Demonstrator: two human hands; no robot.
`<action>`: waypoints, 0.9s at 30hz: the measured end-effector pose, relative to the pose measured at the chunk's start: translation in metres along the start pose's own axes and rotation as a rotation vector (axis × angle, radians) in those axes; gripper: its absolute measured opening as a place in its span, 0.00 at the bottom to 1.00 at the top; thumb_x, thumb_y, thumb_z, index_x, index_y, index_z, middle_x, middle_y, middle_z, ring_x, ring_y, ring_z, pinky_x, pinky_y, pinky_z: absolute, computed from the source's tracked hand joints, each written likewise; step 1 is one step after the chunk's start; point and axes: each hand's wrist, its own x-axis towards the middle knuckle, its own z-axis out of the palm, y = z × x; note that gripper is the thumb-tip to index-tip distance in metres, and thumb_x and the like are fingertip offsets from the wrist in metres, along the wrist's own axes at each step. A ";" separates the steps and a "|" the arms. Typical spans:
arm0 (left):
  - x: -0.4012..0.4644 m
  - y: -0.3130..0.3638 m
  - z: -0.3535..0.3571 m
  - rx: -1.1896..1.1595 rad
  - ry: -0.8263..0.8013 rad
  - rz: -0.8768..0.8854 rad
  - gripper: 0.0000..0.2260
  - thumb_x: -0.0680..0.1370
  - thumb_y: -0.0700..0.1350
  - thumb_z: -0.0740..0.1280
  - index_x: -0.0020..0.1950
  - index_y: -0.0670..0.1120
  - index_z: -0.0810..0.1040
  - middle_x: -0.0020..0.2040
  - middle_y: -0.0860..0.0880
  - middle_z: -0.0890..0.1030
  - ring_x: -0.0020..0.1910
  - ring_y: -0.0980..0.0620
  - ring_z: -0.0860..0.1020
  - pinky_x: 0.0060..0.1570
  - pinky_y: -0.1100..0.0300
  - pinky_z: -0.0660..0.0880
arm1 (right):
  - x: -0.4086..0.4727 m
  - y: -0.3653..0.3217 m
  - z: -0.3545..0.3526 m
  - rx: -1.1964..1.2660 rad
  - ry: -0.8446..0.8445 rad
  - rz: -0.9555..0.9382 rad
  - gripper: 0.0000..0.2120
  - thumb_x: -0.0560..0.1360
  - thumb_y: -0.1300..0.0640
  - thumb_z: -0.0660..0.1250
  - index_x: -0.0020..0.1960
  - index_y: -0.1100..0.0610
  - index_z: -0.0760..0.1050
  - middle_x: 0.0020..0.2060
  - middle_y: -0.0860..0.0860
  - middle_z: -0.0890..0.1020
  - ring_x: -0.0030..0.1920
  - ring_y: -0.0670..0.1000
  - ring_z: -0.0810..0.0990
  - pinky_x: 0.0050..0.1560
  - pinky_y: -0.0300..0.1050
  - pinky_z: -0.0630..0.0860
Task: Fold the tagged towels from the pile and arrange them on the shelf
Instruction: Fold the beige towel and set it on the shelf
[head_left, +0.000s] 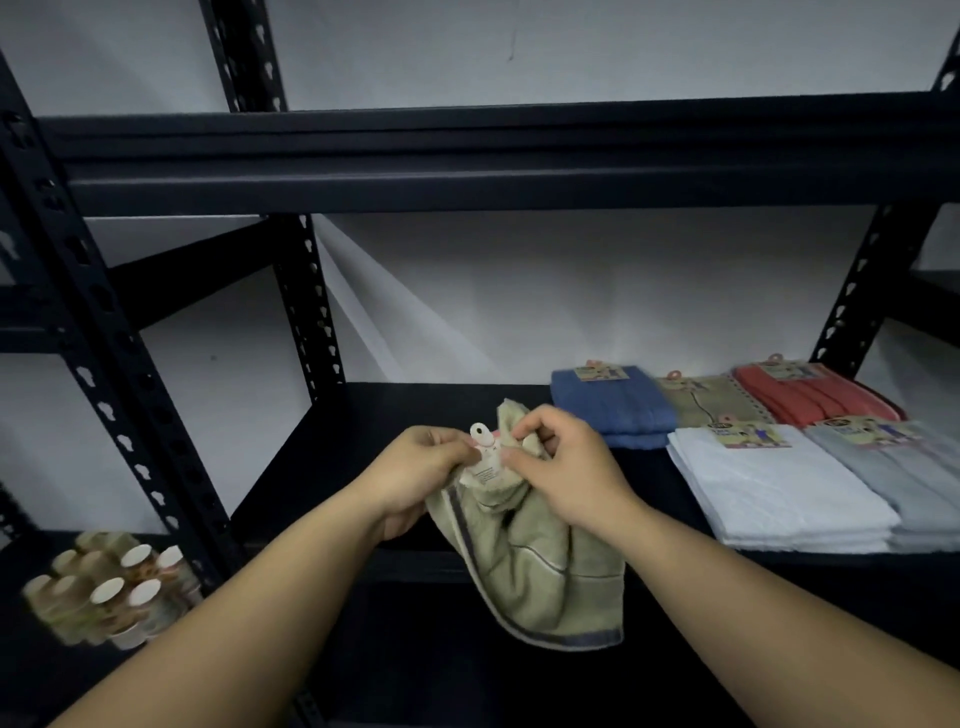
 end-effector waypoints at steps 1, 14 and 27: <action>-0.002 0.002 0.004 0.032 0.038 0.011 0.14 0.80 0.33 0.64 0.42 0.43 0.87 0.43 0.39 0.86 0.40 0.46 0.85 0.43 0.52 0.82 | -0.003 0.000 -0.010 -0.013 0.007 0.027 0.13 0.71 0.53 0.79 0.49 0.47 0.75 0.46 0.47 0.81 0.45 0.46 0.80 0.46 0.46 0.76; -0.036 0.077 0.034 0.420 0.011 0.381 0.07 0.84 0.41 0.66 0.58 0.48 0.83 0.53 0.48 0.87 0.54 0.47 0.85 0.59 0.48 0.80 | -0.011 -0.033 -0.112 0.098 -0.229 -0.038 0.08 0.77 0.57 0.76 0.56 0.54 0.85 0.49 0.47 0.89 0.52 0.48 0.87 0.61 0.55 0.81; -0.034 0.137 0.043 0.974 -0.138 0.338 0.05 0.74 0.50 0.79 0.47 0.54 0.86 0.42 0.58 0.86 0.41 0.58 0.85 0.47 0.52 0.81 | -0.008 -0.042 -0.104 0.145 -0.211 -0.136 0.12 0.75 0.54 0.78 0.52 0.62 0.84 0.47 0.60 0.87 0.48 0.52 0.86 0.53 0.62 0.81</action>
